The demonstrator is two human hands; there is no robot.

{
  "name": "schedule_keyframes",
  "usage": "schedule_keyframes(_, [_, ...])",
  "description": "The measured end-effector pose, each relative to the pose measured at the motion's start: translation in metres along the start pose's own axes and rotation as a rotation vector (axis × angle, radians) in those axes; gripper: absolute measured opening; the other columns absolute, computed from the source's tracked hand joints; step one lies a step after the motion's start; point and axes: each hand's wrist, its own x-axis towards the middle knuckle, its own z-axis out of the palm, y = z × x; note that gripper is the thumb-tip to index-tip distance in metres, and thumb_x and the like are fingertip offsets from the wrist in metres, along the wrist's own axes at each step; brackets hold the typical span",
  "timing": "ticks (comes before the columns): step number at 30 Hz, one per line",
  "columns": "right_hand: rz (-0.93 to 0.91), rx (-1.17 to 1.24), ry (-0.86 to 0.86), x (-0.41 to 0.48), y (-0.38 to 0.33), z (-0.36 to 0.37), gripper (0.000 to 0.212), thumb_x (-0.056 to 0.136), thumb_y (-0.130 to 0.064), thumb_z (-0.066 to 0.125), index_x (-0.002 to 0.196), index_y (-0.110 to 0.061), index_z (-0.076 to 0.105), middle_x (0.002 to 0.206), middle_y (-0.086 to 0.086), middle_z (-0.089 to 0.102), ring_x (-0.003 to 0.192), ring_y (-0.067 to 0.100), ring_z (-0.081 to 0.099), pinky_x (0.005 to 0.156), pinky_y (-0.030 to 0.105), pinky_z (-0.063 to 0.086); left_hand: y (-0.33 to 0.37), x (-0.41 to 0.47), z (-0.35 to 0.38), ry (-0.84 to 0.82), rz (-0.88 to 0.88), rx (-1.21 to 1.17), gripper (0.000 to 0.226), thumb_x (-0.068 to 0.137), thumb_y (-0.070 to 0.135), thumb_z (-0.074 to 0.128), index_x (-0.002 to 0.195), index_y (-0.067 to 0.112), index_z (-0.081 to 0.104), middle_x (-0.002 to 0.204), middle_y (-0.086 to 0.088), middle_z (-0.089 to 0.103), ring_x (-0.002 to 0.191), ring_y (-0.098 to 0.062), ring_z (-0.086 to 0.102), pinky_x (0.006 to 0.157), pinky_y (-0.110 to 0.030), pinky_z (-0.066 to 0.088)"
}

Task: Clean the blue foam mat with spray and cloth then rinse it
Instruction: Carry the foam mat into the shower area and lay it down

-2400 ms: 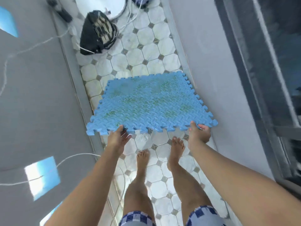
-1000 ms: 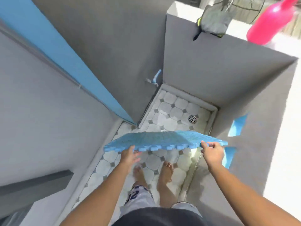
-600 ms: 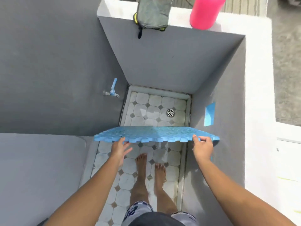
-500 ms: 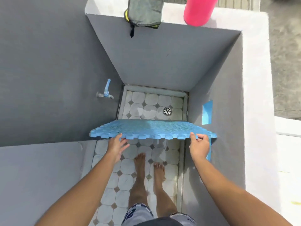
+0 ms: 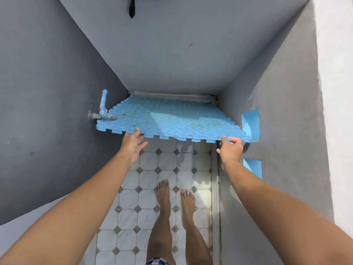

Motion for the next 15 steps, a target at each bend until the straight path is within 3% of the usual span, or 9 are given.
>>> schedule_keyframes(2, [-0.014,0.015,0.010,0.017,-0.001,0.011,0.018,0.094,-0.025,0.068,0.095,-0.024,0.050,0.082,-0.003,0.058,0.062,0.014,0.062,0.081,0.052,0.061,0.001,0.018,0.005,-0.026,-0.021,0.011,0.068,0.106,0.013,0.047,0.160,0.013,0.006,0.164,-0.014,0.026,0.148,-0.031,0.034,0.109,-0.048,0.045])
schedule_keyframes(4, [-0.031,-0.020,0.022,0.037,-0.001,0.022,0.020,0.087,-0.035,0.069,0.086,-0.034,0.049,0.088,-0.006,0.059,0.083,0.025,0.068,0.087,0.054,0.059,0.000,0.031,0.009,-0.034,-0.048,0.022,0.063,0.106,0.014,0.048,0.159,0.013,0.015,0.162,-0.013,0.031,0.145,-0.029,0.040,0.106,-0.047,0.048])
schedule_keyframes(7, [-0.037,-0.079,-0.022,0.059,0.001,0.031,0.016,0.091,-0.030,0.071,0.093,-0.028,0.055,0.091,-0.016,0.050,0.106,0.030,0.064,0.096,0.053,0.056,-0.001,0.048,0.009,-0.014,-0.083,0.040,0.057,0.105,0.015,0.051,0.156,0.012,0.025,0.157,-0.010,0.039,0.139,-0.026,0.048,0.101,-0.046,0.052])
schedule_keyframes(11, [-0.015,-0.115,-0.059,0.062,0.007,0.035,0.017,0.094,-0.028,0.070,0.103,-0.023,0.057,0.105,-0.005,0.056,0.106,0.026,0.063,0.099,0.051,0.055,-0.005,0.062,0.005,-0.020,-0.100,0.128,0.053,0.106,0.019,0.050,0.155,0.013,0.031,0.156,-0.006,0.042,0.135,-0.023,0.052,0.085,-0.042,0.056])
schedule_keyframes(14, [0.074,-0.100,-0.065,0.056,0.024,0.033,0.023,0.099,-0.020,0.064,0.122,-0.019,0.060,0.097,-0.008,0.054,0.084,0.016,0.061,0.096,0.049,0.057,-0.014,0.059,-0.002,-0.048,-0.171,0.360,0.057,0.106,0.035,0.046,0.156,0.014,0.028,0.159,-0.002,0.039,0.130,-0.022,0.057,0.099,-0.046,0.053])
schedule_keyframes(15, [0.096,-0.122,-0.076,0.054,0.029,0.030,0.031,0.100,-0.017,0.062,0.130,-0.018,0.058,0.101,-0.007,0.057,0.085,0.016,0.061,0.096,0.048,0.058,-0.019,0.056,-0.006,-0.051,-0.189,0.461,0.059,0.105,0.041,0.044,0.156,0.014,0.028,0.159,-0.002,0.039,0.130,-0.023,0.057,0.103,-0.048,0.051])
